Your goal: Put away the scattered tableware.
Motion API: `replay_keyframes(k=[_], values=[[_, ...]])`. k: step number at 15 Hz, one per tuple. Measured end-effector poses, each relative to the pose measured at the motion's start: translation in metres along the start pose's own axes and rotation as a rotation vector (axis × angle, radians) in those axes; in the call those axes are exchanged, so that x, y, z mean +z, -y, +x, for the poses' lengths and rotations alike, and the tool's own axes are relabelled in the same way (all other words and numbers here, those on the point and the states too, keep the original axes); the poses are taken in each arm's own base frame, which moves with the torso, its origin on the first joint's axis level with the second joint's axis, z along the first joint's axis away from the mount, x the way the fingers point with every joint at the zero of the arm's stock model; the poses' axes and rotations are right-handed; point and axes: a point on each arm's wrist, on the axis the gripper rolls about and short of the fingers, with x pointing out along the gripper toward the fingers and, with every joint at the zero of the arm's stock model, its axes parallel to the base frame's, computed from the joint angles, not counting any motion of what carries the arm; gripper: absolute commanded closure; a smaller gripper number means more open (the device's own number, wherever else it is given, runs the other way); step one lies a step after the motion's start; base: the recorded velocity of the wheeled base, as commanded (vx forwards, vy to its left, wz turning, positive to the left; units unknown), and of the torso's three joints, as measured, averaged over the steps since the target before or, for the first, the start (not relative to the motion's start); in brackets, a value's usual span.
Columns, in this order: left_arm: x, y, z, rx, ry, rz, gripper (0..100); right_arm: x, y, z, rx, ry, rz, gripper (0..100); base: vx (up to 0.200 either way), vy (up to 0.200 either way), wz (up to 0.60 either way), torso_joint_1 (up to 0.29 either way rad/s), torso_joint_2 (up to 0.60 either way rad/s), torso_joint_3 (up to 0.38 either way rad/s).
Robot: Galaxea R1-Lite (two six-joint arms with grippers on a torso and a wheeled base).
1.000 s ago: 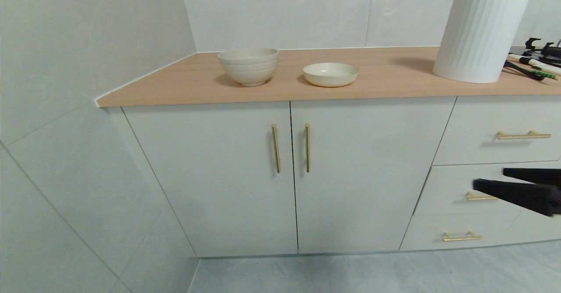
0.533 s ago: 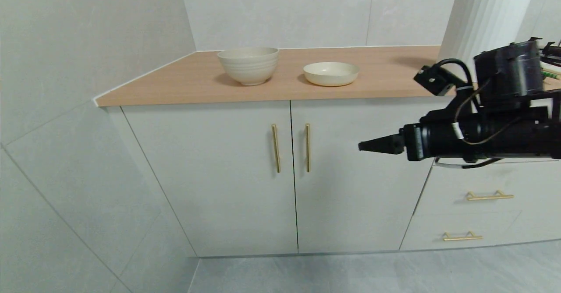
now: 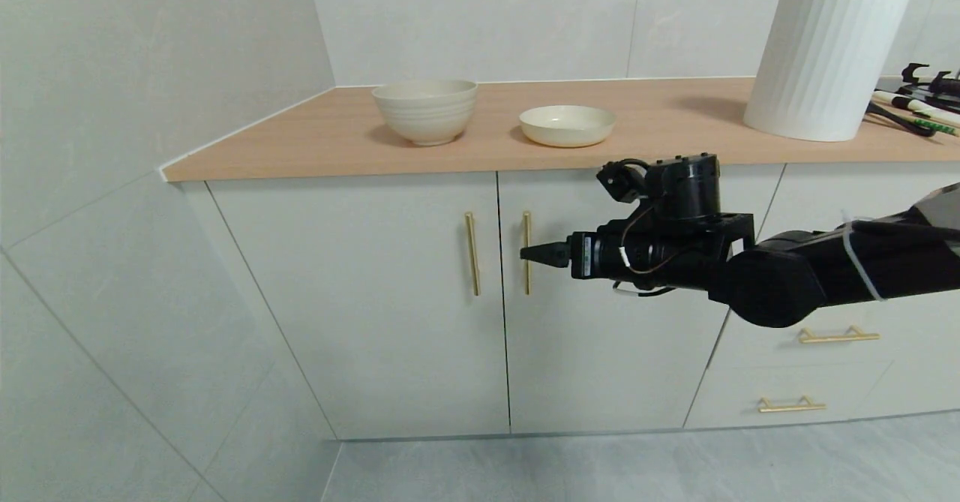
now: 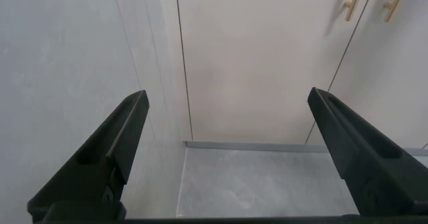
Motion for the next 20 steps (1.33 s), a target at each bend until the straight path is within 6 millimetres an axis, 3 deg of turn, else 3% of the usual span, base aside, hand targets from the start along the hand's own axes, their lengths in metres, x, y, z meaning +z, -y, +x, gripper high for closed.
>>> replay_keyframes(k=[8,20], values=[[0.000,0.000,0.000,0.000,0.000,0.000,0,-0.009,0.014,0.038,0.026,0.076,0.000,0,0.000,0.000,0.00,0.000,0.00,0.000],[0.000,0.000,0.000,-0.006,0.000,-0.001,0,-0.011,0.019,0.042,0.034,0.113,-0.009,0,0.017,0.000,0.00,0.000,0.00,0.000]])
